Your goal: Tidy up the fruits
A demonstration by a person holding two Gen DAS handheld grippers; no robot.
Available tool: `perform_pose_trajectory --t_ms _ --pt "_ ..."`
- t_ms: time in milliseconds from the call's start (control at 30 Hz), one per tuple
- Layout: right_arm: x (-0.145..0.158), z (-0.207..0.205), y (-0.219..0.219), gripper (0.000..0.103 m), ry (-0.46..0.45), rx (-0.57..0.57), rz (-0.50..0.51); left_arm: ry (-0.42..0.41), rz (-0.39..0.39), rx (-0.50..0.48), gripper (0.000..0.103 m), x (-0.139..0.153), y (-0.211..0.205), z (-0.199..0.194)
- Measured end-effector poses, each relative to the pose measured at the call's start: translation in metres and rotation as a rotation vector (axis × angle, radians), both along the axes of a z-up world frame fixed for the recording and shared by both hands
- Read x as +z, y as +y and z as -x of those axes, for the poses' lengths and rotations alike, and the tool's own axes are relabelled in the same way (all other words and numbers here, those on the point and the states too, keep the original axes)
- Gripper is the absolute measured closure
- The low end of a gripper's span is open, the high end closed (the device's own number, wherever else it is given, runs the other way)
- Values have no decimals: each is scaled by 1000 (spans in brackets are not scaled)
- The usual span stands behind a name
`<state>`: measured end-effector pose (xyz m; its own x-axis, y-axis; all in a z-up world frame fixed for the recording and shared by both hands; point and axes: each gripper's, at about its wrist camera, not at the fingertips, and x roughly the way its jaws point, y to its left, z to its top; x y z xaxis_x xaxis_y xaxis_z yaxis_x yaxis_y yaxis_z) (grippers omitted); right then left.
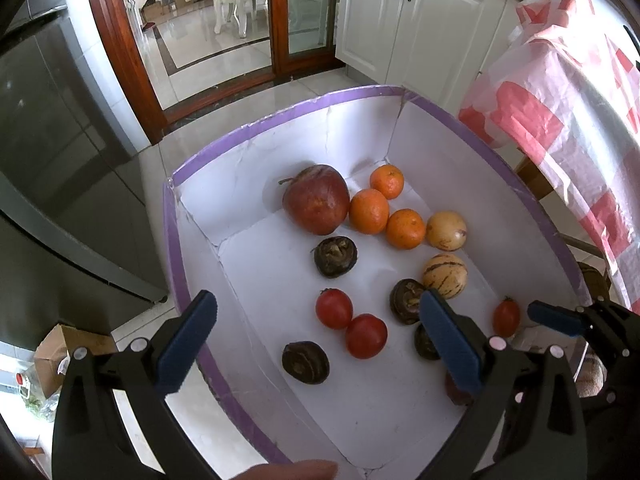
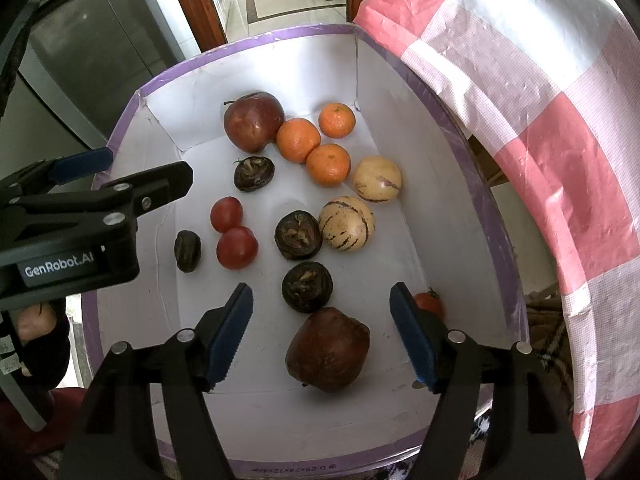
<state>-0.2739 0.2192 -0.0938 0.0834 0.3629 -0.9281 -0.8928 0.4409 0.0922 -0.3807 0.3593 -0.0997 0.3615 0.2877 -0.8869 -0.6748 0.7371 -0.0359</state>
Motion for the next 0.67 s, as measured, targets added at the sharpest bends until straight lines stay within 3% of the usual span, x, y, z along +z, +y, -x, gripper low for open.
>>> perform_pose_trajectory --t_ms 400,667 --pt "4 2 -1 33 -2 8 -10 25 -8 5 2 4 5 -1" --pt "45 10 -14 30 -14 31 -111 51 -77 19 2 35 5 -3"
